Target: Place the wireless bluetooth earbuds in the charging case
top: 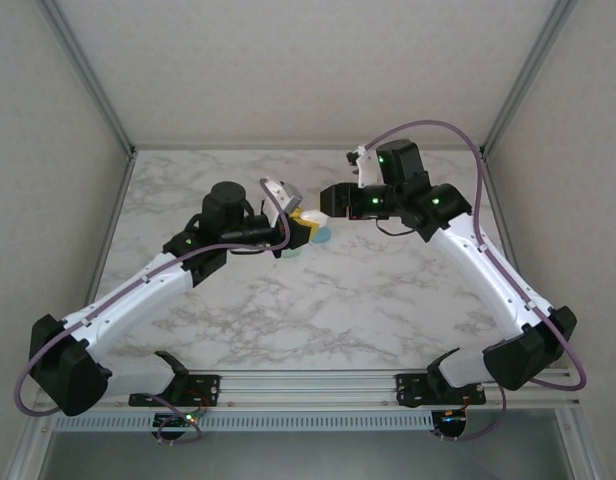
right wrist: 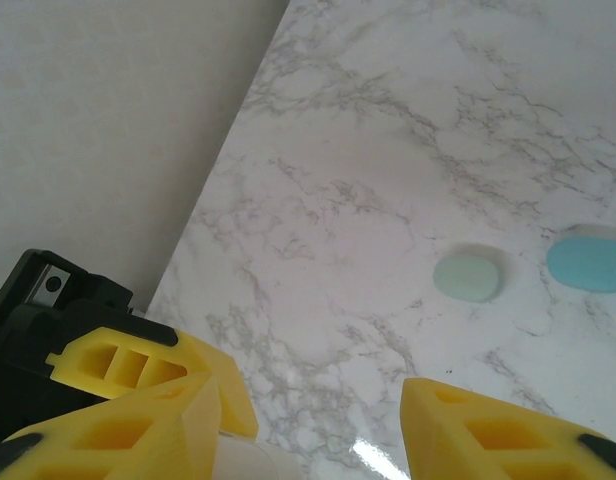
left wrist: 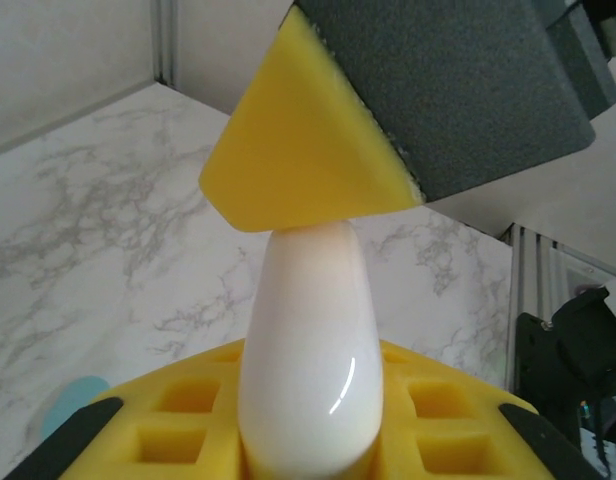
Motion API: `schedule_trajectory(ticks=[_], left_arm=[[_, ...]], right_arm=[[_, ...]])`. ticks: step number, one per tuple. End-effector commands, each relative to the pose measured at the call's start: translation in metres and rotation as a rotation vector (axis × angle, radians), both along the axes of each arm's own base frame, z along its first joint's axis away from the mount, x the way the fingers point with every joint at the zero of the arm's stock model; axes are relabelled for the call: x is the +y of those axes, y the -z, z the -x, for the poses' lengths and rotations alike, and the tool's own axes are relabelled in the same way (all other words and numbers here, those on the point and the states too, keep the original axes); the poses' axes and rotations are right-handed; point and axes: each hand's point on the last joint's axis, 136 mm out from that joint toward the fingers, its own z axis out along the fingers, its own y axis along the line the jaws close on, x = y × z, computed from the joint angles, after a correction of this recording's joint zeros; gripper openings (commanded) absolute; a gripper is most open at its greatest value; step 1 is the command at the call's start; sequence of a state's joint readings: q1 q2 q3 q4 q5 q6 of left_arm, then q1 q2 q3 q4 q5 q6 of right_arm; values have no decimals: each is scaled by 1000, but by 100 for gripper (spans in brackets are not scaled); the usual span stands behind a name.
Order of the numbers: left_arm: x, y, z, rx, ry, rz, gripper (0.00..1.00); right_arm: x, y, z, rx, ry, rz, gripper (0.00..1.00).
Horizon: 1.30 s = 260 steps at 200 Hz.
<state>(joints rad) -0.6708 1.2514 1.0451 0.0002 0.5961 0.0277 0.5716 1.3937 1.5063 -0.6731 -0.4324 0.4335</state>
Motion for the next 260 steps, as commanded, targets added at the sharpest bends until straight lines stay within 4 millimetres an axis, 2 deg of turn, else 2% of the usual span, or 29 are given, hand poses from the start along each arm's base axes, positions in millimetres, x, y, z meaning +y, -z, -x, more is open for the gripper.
schedule_trajectory(ticks=[1,30,52,82,105,158,219,260], left_arm=[[-6,-40,-3,-70,9,110,12],[-7,-22,-2,-51,36,36,12],[-6,-13,0,-54,42,26,13],[-6,13,0,-56,53,-49,13],[-9,51,-3,44,67,-157,13],[-24,154,-7,369,47,-308,12],[-48,231,-17,710,-29,-395,13],[-47,270,-21,832,-101,-479,15]], right_arm=[[-2,5,14,7,-31,16,51],[-12,-1,5,-34,42,40,53],[-28,-9,-3,-92,140,61,56],[-55,-14,-8,-135,272,72,59],[-71,-1,-11,-102,338,103,61],[-86,30,-11,-18,393,133,61],[-102,58,-8,42,448,157,62],[-110,69,-7,59,471,167,62]])
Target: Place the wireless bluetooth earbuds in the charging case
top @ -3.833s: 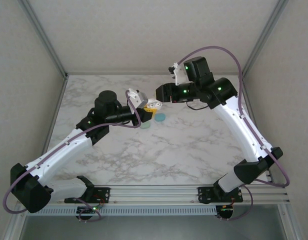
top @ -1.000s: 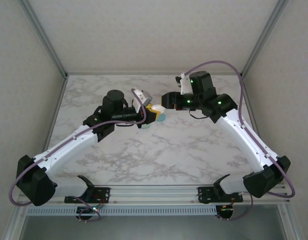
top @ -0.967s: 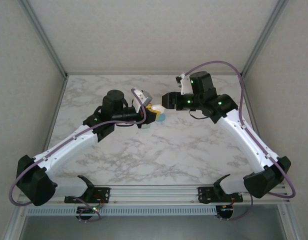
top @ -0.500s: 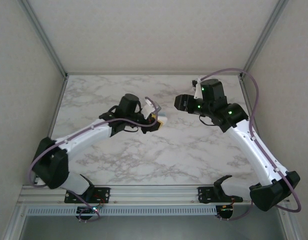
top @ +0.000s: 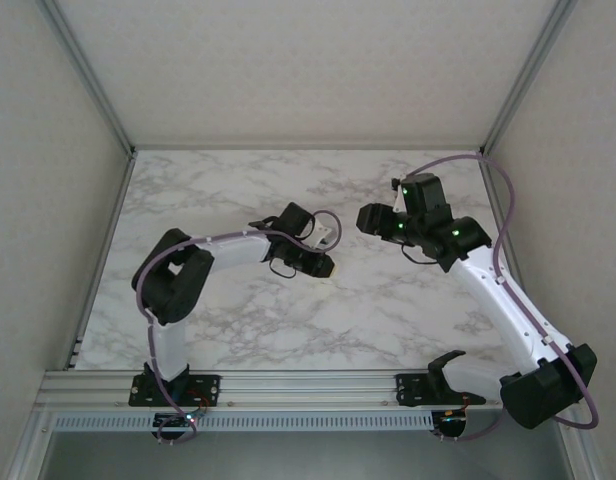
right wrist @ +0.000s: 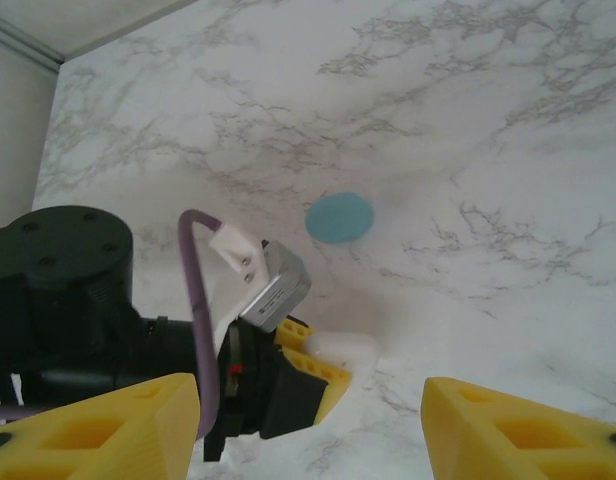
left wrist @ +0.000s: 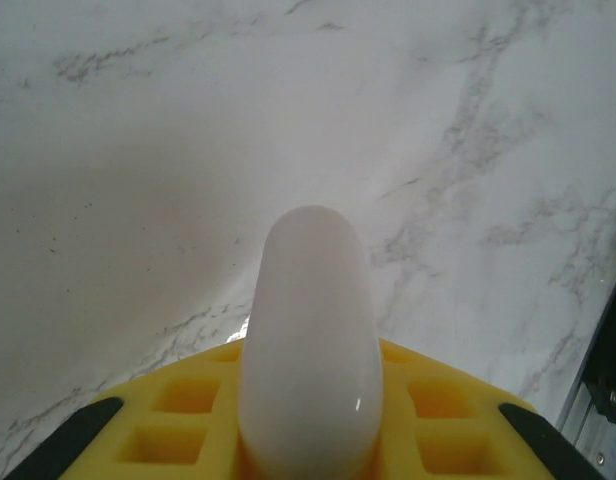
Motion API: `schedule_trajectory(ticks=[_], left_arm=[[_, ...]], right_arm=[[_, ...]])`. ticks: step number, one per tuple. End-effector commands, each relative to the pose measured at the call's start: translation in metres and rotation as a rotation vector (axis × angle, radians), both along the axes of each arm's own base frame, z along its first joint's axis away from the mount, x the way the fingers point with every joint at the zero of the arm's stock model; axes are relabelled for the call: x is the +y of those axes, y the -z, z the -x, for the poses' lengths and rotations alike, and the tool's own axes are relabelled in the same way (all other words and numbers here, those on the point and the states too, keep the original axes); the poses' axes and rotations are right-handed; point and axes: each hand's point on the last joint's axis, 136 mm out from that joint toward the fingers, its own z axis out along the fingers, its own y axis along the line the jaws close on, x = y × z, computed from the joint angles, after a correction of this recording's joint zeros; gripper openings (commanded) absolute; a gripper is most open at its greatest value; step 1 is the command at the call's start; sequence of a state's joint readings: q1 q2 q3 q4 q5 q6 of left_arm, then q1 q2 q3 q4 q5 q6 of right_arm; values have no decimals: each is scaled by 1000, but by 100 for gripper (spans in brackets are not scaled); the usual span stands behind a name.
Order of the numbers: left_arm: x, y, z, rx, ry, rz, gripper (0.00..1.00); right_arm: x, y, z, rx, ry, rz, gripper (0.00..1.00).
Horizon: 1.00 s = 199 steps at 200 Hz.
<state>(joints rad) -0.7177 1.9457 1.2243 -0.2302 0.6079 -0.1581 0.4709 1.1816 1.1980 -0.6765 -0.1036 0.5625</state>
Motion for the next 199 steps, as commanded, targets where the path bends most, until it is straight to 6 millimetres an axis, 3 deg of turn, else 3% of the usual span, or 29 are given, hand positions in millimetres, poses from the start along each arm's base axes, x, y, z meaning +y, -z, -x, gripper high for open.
schedule_trajectory(ticks=[1,33,64,86,119,141,168,184,199], left_arm=[[1,15,1,90,-55,-66,15],[6,30,0,121,-93,-121,17],[20,35,-6,98,-147,-181,31],[32,29,-13,54,-188,-213,41],[46,1,-21,-16,-219,-210,55],[62,-23,-28,-103,-265,-212,63],[102,-58,-46,-274,-387,-245,66],[132,-82,-56,-403,-477,-261,73],[163,-105,-64,-511,-570,-263,85]], right_arm=[[-9,1,0,-6,39,0,62],[-13,7,0,3,51,5,62],[-17,13,-1,10,63,23,62],[-24,20,-2,18,79,54,62],[-38,31,-9,35,110,94,62],[-67,38,-20,8,195,199,65],[-116,42,-33,-123,336,427,77],[-142,50,-43,-232,391,574,86],[-154,67,-56,-290,387,631,89]])
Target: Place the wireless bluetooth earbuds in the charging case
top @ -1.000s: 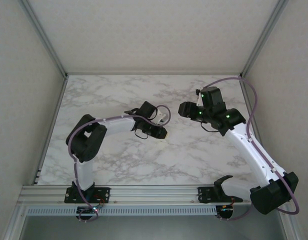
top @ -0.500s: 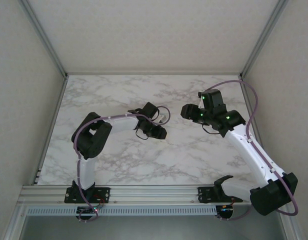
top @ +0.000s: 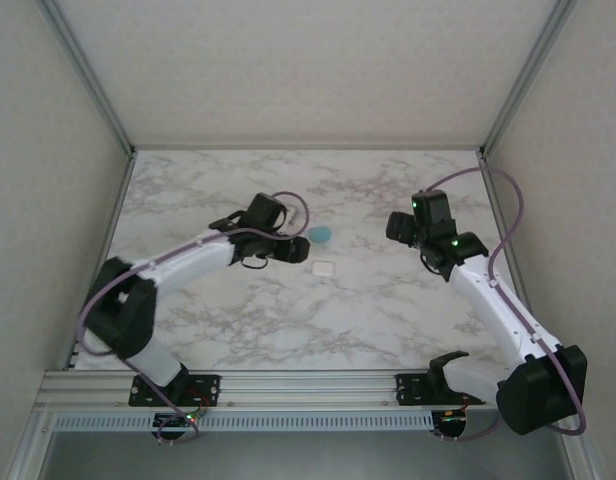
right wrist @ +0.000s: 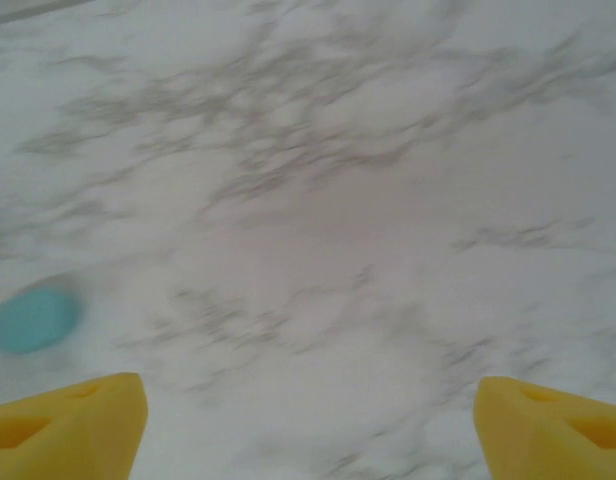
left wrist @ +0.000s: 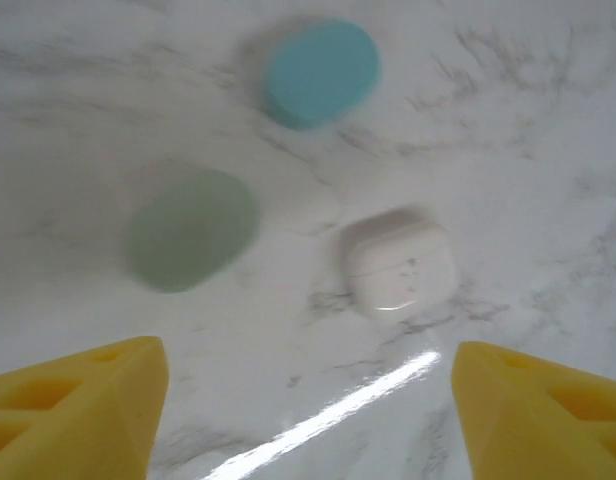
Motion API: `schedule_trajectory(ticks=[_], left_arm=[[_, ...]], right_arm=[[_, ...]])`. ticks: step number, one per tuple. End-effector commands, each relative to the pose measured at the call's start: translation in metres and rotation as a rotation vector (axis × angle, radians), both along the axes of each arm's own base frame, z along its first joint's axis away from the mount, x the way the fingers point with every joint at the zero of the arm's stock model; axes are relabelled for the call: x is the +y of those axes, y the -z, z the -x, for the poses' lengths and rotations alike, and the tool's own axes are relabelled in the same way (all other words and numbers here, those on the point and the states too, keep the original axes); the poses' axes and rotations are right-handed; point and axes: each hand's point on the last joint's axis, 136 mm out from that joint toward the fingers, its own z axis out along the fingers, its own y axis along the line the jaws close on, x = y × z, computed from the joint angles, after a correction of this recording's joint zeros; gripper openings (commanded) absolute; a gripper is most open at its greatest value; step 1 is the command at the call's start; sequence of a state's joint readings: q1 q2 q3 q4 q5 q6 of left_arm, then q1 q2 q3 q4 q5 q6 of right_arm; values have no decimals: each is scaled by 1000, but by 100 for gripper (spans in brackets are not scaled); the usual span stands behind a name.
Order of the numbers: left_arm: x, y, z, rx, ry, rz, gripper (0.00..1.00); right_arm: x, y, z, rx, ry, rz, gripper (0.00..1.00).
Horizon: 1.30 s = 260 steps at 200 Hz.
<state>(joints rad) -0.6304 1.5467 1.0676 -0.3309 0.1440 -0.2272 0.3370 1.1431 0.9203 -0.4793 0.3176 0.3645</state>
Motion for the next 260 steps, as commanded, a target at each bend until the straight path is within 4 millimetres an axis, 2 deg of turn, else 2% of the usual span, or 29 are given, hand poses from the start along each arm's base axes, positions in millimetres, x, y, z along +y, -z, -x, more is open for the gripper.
schedule_trajectory(ticks=[1,11,20,40,65,82,98,105,116,139,169,178,182,191,199,210,247,260], left_arm=[[56,-33,-22,-211,-165,-84,85],[78,-46,-26,-275,-222,-83,90],[101,-56,-28,-331,-286,-96,100],[148,-70,-29,-438,-411,-139,100],[199,-65,-28,-518,-553,-191,100],[221,-56,-29,-552,-591,-244,100],[238,-48,-33,-560,-613,-303,100],[244,-46,-35,-564,-625,-311,100],[250,-42,-39,-564,-642,-310,100],[254,-32,-52,-563,-626,-285,100],[251,-24,-66,-587,-595,-238,100],[248,-20,-70,-591,-575,-218,100],[246,-18,-71,-591,-559,-210,100],[242,-17,-74,-601,-539,-191,100],[240,-17,-76,-607,-525,-179,100],[239,-16,-78,-593,-498,-176,100],[250,-15,-76,-581,-529,-106,100],[249,-5,-72,-575,-526,-95,100]], right_arm=[[-41,1,-24,-155,69,229,89],[-39,19,-31,-134,21,224,90],[-33,34,-39,-111,-35,223,91],[-13,62,-55,-144,-171,224,92],[14,72,-63,-242,-329,196,92],[19,88,-57,-286,-398,214,93],[10,90,-48,-364,-382,189,95],[16,88,-44,-376,-436,144,95],[22,87,-38,-395,-481,131,96],[17,89,-42,-380,-461,113,97],[-17,90,-54,-389,-300,49,98],[-27,101,-54,-408,-251,28,99],[-30,99,-56,-438,-230,30,99],[-30,105,-54,-370,-235,31,99],[-31,105,-60,-368,-229,37,99],[-48,107,-64,-327,-124,57,99],[-48,107,-64,-338,-117,76,99],[-47,107,-65,-338,-120,79,99]])
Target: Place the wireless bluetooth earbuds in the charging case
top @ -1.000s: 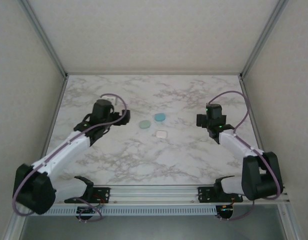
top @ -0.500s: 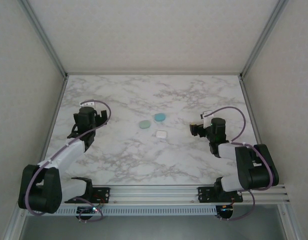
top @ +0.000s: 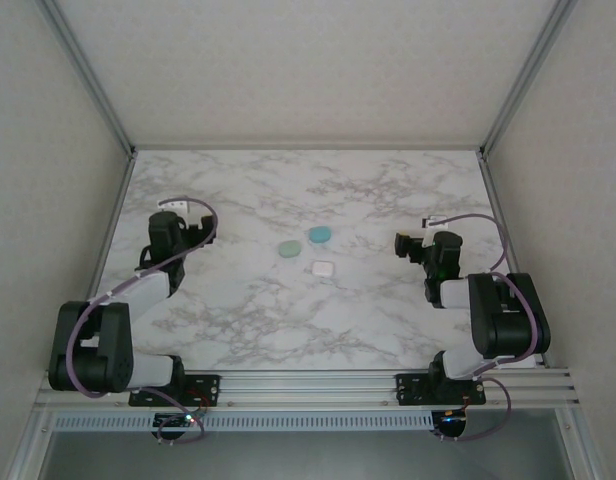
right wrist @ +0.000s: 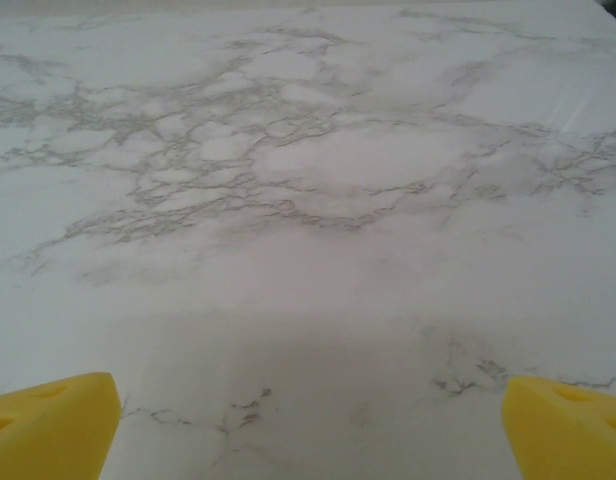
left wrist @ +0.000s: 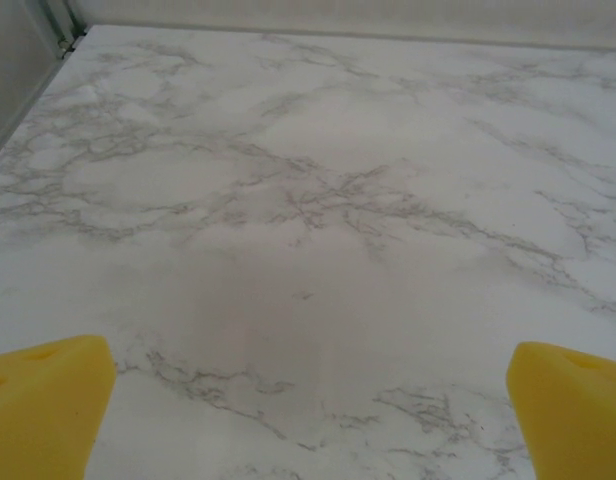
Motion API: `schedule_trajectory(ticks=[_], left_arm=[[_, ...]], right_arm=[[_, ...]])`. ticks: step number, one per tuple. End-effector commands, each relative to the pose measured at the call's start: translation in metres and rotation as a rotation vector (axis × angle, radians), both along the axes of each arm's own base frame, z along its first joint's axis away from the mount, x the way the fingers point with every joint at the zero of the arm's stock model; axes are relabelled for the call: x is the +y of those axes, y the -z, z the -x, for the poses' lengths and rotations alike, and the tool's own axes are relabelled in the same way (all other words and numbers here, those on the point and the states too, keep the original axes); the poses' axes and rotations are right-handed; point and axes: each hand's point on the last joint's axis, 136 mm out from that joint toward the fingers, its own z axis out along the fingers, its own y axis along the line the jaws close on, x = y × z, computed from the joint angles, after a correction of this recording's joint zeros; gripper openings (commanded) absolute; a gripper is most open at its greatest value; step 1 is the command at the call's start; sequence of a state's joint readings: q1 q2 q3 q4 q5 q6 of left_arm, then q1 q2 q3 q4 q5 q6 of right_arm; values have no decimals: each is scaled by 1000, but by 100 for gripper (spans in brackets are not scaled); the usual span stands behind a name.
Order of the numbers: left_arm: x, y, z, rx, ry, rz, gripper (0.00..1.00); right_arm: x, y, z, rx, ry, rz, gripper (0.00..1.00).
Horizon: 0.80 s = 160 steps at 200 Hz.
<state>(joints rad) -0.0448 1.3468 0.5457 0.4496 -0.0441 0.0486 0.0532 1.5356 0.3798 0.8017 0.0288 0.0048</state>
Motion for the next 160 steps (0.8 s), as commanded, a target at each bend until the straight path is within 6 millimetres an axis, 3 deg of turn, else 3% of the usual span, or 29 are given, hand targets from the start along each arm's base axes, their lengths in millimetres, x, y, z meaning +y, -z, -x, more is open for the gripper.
schedule_trajectory(ticks=[1,13,41,62,82,102,160], left_arm=[[-6,2,2,-42,41,54,100],[-7,18,8,-40,43,72,100],[-14,13,13,-92,98,55,100],[-21,32,9,-95,139,57,100],[-3,44,3,-53,57,93,100],[14,43,1,-64,-60,71,100],[12,43,1,-65,-69,48,100]], right_arm=[[-4,-10,-7,-33,39,1,99],[-4,-9,-7,-31,39,2,99],[-4,-10,-7,-32,38,3,99],[-4,-10,-7,-32,38,3,99],[-4,-10,-7,-32,38,2,99],[-3,-10,-7,-32,34,3,99],[-3,-10,-7,-30,35,3,99]])
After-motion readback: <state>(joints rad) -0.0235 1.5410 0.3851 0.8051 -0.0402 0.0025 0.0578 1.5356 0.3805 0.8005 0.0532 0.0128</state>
